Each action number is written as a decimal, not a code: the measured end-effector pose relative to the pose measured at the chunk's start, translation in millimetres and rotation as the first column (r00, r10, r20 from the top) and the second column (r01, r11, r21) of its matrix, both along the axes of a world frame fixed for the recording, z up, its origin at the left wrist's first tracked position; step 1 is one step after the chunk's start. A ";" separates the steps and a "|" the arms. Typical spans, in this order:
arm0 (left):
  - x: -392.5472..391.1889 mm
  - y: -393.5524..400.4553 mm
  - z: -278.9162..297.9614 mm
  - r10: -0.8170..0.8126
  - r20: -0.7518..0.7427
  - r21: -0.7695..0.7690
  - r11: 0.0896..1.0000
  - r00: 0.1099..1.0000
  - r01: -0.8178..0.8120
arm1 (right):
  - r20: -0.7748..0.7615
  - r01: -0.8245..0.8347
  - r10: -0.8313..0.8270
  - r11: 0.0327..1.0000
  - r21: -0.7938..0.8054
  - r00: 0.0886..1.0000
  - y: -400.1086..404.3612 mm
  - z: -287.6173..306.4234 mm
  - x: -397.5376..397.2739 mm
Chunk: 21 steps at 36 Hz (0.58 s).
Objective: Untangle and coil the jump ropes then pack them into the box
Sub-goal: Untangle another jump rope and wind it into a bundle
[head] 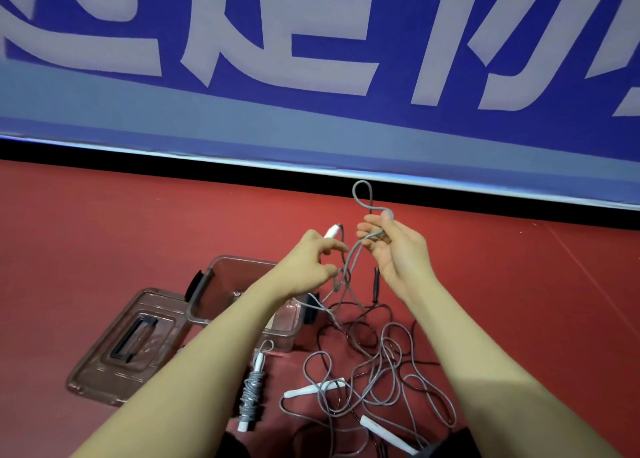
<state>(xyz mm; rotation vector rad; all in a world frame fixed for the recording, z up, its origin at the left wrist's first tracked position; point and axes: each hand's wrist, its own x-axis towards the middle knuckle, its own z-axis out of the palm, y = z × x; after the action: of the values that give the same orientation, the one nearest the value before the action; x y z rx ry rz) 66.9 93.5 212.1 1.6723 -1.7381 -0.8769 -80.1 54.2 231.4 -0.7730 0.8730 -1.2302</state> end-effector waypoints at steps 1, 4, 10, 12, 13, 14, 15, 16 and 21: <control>0.3 0.8 0.2 -0.020 -0.033 0.004 1.000 0.999 0.020 | 0.051 0.021 -0.022 1.000 0.014 0.998 0.0 1.5 -0.2; -0.5 3.3 1.2 -0.059 -0.102 -0.017 0.998 0.993 0.058 | 0.161 0.076 -0.087 0.994 0.075 0.983 -0.9 4.3 -1.4; -2.9 4.0 0.5 -0.084 -0.130 -0.053 0.996 0.988 0.078 | 0.256 0.116 -0.149 0.984 0.137 0.955 -2.6 3.8 -7.2; -3.3 3.7 1.1 -0.047 -0.114 -0.084 0.996 0.992 0.038 | 0.252 0.111 -0.141 0.985 0.130 0.958 -2.9 1.9 -8.1; -3.2 2.9 0.9 -0.015 -0.117 -0.103 0.995 0.993 0.002 | 0.229 0.095 -0.119 0.989 0.116 0.966 -2.8 0.0 -8.3; -2.8 1.1 0.4 0.020 -0.126 -0.120 0.992 0.992 -0.035 | 0.188 0.068 -0.086 0.993 0.101 0.978 -2.8 -2.7 -8.1; -2.6 -0.4 1.4 0.056 -0.141 -0.142 0.987 0.988 -0.076 | 0.124 0.030 -0.041 0.996 0.089 0.991 -2.8 -5.3 -7.6; -2.7 -2.0 3.3 0.093 -0.148 -0.169 0.979 0.985 -0.118 | 0.031 -0.017 0.014 0.997 0.077 0.999 -2.2 -8.3 -7.7; -0.6 -8.8 13.5 0.249 -0.164 -0.267 0.920 0.955 -0.286 | -0.485 -0.266 0.305 0.952 0.148 0.820 5.5 -11.4 -1.3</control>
<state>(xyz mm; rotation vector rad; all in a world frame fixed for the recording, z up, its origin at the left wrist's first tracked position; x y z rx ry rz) 66.3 84.8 225.6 1.5742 -1.4293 -0.5592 -81.4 59.7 220.0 -1.1493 1.1681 -0.7261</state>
